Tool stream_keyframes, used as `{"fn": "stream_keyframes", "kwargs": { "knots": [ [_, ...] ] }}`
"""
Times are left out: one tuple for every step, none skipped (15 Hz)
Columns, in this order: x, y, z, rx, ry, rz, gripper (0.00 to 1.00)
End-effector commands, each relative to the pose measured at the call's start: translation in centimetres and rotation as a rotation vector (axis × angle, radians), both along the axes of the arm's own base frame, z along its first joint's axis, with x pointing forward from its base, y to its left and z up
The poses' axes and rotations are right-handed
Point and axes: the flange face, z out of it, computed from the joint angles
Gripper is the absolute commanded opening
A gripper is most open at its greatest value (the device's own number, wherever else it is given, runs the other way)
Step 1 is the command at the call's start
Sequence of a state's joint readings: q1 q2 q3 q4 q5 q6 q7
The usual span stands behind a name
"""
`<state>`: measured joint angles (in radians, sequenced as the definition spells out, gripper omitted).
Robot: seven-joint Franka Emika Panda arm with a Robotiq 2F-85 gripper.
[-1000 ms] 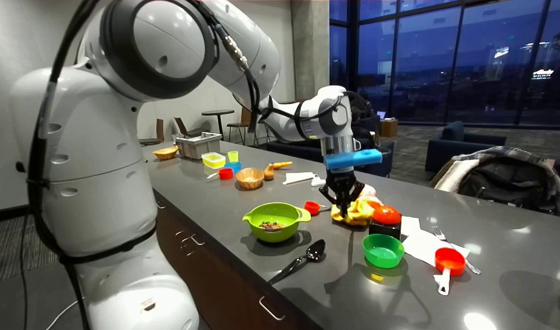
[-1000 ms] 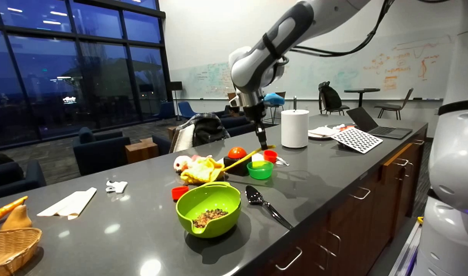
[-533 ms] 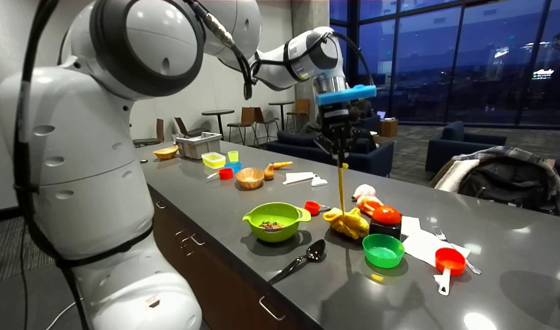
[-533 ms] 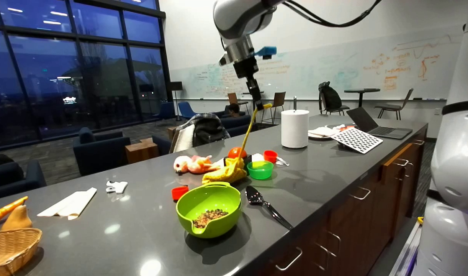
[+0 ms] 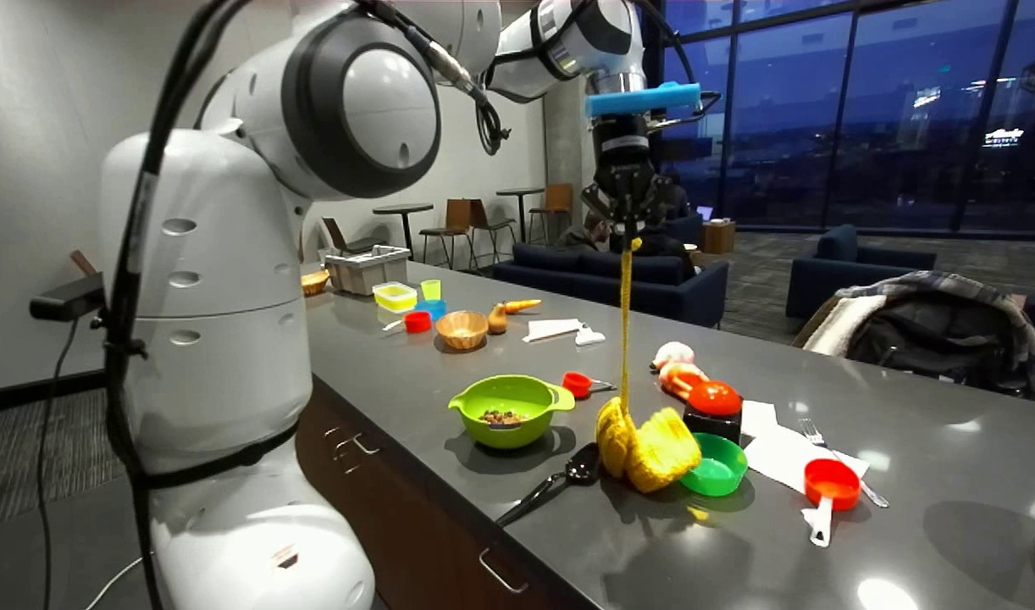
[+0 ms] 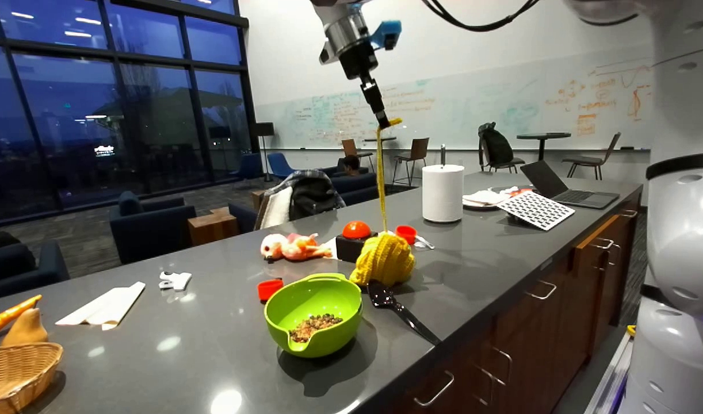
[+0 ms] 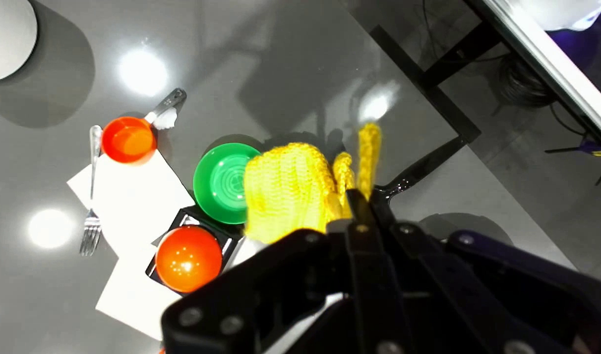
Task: Move the yellow cloth to the right of the spoon
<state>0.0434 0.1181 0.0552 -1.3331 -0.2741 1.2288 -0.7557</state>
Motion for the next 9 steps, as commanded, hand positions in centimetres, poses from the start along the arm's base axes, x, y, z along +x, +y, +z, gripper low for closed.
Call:
{"fn": "stream_keyframes", "kwargs": {
  "knots": [
    [2.1,0.1,1.2,-0.003,0.036,-0.022,0.01],
    [2.4,0.2,1.4,-0.003,0.042,-0.03,0.01],
    [2.6,0.3,1.6,-0.004,0.047,-0.037,0.01],
    [2.7,0.3,1.8,-0.005,0.053,-0.043,0.01],
    [2.8,0.4,2.2,-0.002,0.053,-0.047,0.01],
    [2.8,0.4,2.6,0.0,0.054,-0.051,0.01],
    [2.7,0.4,3.0,0.0,0.054,-0.058,0.01],
    [2.7,0.5,3.4,0.0,0.05,-0.063,0.01],
    [2.5,0.6,3.9,0.003,0.045,-0.068,0.01]
  ]
}}
